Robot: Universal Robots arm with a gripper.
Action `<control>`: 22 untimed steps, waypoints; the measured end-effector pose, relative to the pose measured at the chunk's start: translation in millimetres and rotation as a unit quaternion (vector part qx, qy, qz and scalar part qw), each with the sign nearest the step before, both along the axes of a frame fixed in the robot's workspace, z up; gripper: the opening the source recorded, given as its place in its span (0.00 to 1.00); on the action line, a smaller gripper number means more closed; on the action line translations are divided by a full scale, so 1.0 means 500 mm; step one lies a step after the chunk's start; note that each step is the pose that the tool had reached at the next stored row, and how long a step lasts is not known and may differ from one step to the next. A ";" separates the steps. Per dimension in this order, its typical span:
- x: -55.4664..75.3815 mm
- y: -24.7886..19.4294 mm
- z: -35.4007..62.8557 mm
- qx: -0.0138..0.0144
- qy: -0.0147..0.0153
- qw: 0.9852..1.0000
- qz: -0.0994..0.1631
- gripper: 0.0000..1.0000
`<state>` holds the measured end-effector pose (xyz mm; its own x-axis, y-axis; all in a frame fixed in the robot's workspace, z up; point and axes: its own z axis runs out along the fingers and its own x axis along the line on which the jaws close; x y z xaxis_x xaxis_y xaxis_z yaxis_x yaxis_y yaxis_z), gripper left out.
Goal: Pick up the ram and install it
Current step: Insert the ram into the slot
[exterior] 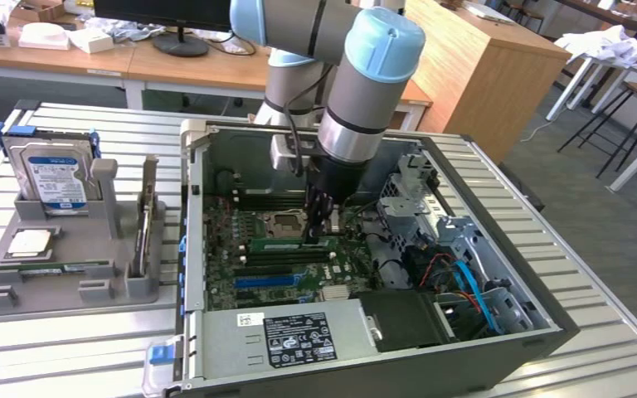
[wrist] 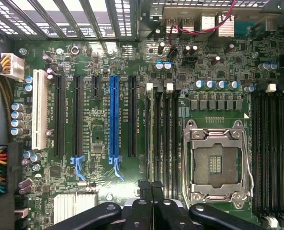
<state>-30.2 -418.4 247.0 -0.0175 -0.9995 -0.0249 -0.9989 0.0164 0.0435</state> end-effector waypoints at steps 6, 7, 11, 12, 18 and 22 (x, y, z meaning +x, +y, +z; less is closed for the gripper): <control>0.000 0.0000 -0.003 0.000 0.000 1.000 0.000 0.11; -0.001 0.0000 -0.003 0.000 0.000 1.000 0.000 0.11; -0.003 0.0001 -0.003 0.000 0.000 1.000 0.000 0.11; -0.003 0.0001 -0.003 0.000 0.000 1.000 0.000 0.11; -0.004 0.0001 -0.016 0.000 -0.001 1.000 0.000 0.11; -0.004 0.0003 -0.018 0.000 -0.001 1.000 0.000 0.11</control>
